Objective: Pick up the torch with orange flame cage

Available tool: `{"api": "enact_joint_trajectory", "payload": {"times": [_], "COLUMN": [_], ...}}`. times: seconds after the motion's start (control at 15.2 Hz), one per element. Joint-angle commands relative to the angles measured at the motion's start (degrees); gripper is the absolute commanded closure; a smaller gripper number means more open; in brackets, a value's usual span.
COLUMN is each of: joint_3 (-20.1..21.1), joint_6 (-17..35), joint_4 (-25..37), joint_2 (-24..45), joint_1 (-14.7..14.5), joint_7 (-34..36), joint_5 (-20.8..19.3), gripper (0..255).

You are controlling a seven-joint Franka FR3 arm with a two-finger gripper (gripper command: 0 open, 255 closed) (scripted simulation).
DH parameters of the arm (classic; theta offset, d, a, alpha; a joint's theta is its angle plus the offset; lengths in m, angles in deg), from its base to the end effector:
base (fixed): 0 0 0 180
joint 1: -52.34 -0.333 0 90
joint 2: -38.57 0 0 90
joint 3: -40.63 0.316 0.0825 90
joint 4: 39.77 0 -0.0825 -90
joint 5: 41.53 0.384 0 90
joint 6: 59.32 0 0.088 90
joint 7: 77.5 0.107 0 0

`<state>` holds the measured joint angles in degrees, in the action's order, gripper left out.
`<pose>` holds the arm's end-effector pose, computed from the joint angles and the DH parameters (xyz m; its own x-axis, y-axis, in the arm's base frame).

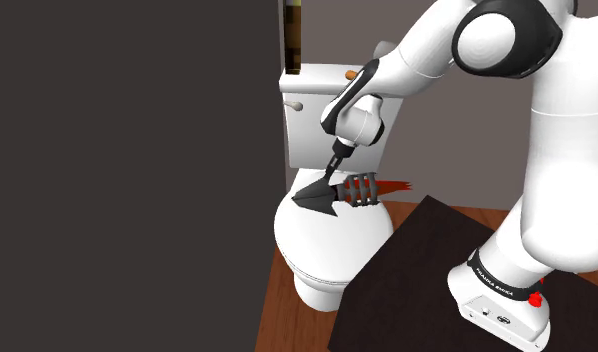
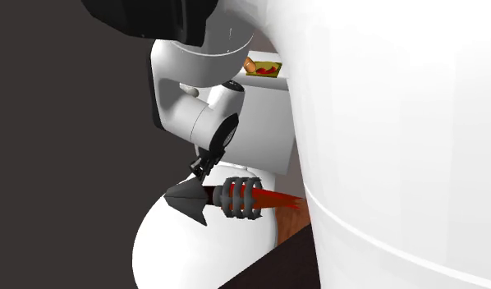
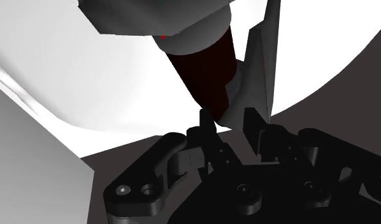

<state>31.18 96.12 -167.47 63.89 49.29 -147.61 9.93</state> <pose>0.5326 -0.0906 0.1745 0.9207 0.2770 0.2749 0.3285 -0.9304 -0.1627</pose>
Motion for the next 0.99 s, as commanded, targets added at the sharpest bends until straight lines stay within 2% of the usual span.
{"api": "enact_joint_trajectory", "payload": {"times": [0.0, 0.92], "joint_3": [-0.6, -5.6], "joint_6": [-0.5, -6.1], "joint_4": [-0.5, -2.7], "joint_2": [-1.2, -10.6], "joint_1": [-0.5, -3.9], "joint_7": [1.0, 10.8], "joint_5": [-1.1, -11.5], "gripper": [255, 255]}}
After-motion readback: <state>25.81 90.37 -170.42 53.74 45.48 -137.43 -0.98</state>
